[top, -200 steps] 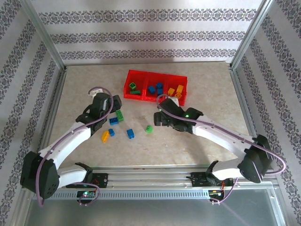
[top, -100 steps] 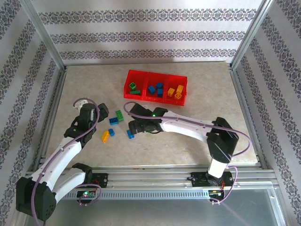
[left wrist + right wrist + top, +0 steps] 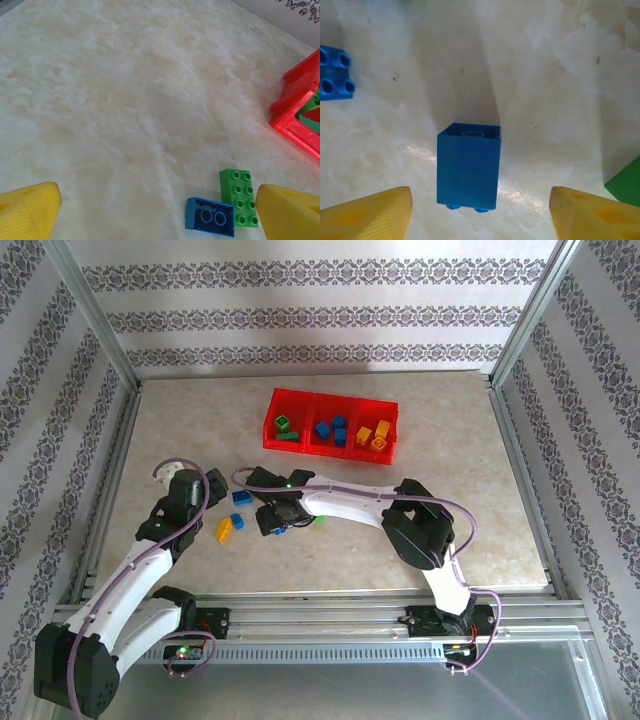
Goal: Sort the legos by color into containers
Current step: Pick up the lego from the center of the table.
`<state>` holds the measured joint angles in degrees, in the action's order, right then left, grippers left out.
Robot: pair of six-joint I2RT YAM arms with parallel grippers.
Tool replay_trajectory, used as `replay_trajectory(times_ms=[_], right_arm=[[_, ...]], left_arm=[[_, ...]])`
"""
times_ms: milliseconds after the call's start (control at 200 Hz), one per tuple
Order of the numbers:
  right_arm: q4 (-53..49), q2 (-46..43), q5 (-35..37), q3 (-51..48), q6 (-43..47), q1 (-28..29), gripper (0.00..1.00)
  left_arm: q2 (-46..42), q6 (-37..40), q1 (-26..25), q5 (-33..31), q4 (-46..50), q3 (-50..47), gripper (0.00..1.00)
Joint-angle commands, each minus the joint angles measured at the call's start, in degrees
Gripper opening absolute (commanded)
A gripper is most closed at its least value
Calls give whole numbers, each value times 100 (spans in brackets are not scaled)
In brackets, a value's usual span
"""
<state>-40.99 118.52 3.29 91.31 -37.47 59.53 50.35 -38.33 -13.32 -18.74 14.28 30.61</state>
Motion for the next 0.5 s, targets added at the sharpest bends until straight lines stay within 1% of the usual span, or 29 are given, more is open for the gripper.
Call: replay_trajectory(times_ms=[0,105,230,390,495], right_arm=[[-243,219,-79,266,132,63,68],[-251,351,-114,367,187,62,62],[-251,493,-157,470,236,69,59],[-243,657,-150,581,289,75,51],[-251,783,-170,650,337,63,48]], left_arm=[[-65,-51,103,-156,81,-39,100],[-46,-51,115,-148,59,-56,100],[-27,-51,120,-133,23,-70,100],[36,-52,137,-96,22,-67,100],[59,-61,147,-69,4,-61,100]])
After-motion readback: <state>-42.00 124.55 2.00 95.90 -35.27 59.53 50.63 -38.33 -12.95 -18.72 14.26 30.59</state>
